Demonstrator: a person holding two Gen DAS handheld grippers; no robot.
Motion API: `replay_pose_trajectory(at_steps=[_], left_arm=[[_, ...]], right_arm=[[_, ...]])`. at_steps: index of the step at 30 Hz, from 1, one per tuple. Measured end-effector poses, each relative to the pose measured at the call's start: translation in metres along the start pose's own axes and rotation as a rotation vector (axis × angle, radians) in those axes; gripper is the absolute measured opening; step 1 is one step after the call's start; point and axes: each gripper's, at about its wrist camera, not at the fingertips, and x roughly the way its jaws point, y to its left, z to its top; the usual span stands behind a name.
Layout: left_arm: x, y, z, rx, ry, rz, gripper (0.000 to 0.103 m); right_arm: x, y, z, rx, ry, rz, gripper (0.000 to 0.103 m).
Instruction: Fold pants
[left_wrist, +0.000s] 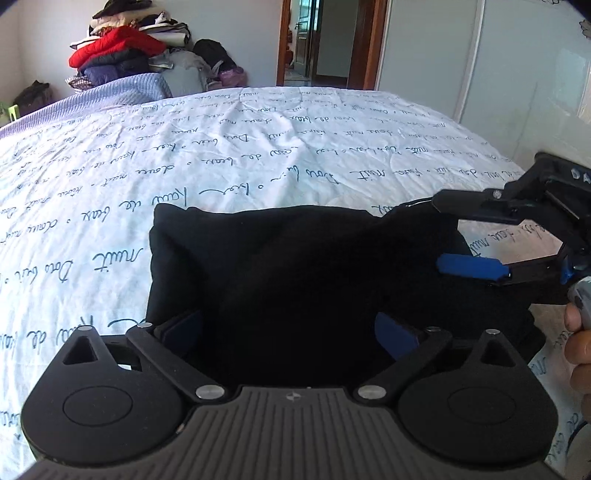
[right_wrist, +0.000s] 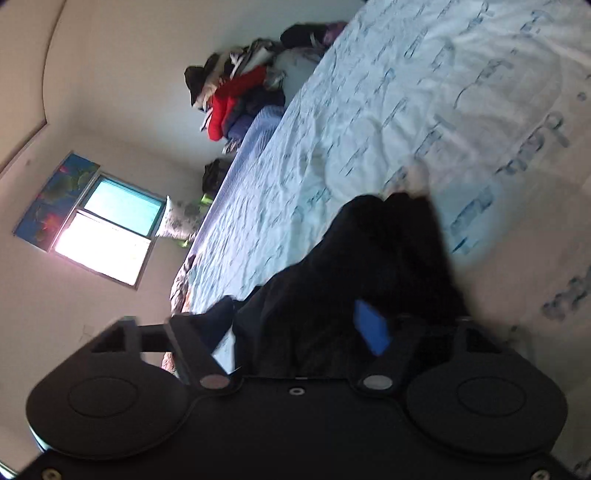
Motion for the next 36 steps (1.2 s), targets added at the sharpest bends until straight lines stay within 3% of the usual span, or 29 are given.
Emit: replay_pose_trajectory(at_steps=[1, 2, 4, 7, 9, 10, 11, 14, 17, 20, 23, 25, 27, 29, 32, 34, 36], left_arm=[[-0.008, 0.002, 0.0, -0.01, -0.002, -0.007, 0.095], [-0.016, 0.005, -0.001, -0.018, -0.011, -0.013, 0.095], [-0.035, 0.012, -0.01, -0.026, -0.047, -0.017, 0.097], [-0.046, 0.022, -0.034, -0.077, -0.027, -0.01, 0.098], [-0.036, 0.029, -0.054, -0.104, 0.006, -0.023, 0.101], [-0.034, 0.035, -0.062, -0.139, -0.011, -0.036, 0.102], [-0.038, 0.038, -0.063, -0.155, -0.023, -0.041, 0.102], [-0.057, 0.042, -0.048, -0.163, -0.03, -0.04, 0.093], [-0.073, 0.048, -0.02, -0.131, -0.155, -0.059, 0.096], [-0.054, 0.05, 0.022, -0.128, -0.22, -0.019, 0.098], [-0.004, 0.061, 0.059, -0.216, -0.138, -0.124, 0.098], [0.04, 0.069, 0.068, -0.292, -0.008, -0.178, 0.097], [0.07, 0.078, 0.06, -0.327, 0.047, -0.181, 0.097], [0.072, 0.081, 0.059, -0.309, -0.007, -0.19, 0.097], [0.073, 0.072, 0.055, -0.242, -0.029, -0.161, 0.099], [0.072, 0.06, 0.057, -0.169, -0.026, -0.11, 0.099], [0.058, 0.053, 0.058, -0.149, -0.033, -0.049, 0.094]], right_arm=[[-0.006, 0.0, 0.002, 0.023, -0.002, 0.002, 0.067], [-0.013, 0.006, 0.002, 0.023, -0.017, -0.004, 0.077], [-0.03, 0.026, -0.002, -0.063, -0.051, -0.024, 0.084], [-0.045, 0.043, -0.018, -0.157, -0.045, 0.0, 0.088], [-0.039, 0.033, -0.033, -0.185, 0.001, -0.046, 0.087], [-0.034, 0.02, -0.04, -0.201, 0.018, -0.078, 0.082], [-0.035, 0.011, -0.043, -0.208, -0.001, -0.058, 0.077], [-0.05, 0.018, -0.03, -0.125, -0.023, -0.061, 0.08], [-0.062, 0.05, -0.014, -0.212, -0.115, 0.011, 0.081], [-0.033, 0.073, 0.004, -0.274, -0.1, -0.014, 0.081], [0.015, 0.071, 0.02, -0.232, -0.03, -0.034, 0.081], [0.045, 0.048, 0.029, -0.067, 0.039, 0.011, 0.081], [0.056, 0.019, 0.031, 0.07, 0.036, 0.025, 0.071], [0.044, -0.001, 0.026, 0.084, -0.022, 0.024, 0.04], [0.028, -0.027, 0.015, 0.12, -0.058, 0.048, 0.013], [0.025, -0.028, 0.013, 0.132, -0.05, 0.046, 0.013], [0.018, -0.017, 0.013, 0.131, -0.033, 0.013, 0.023]])
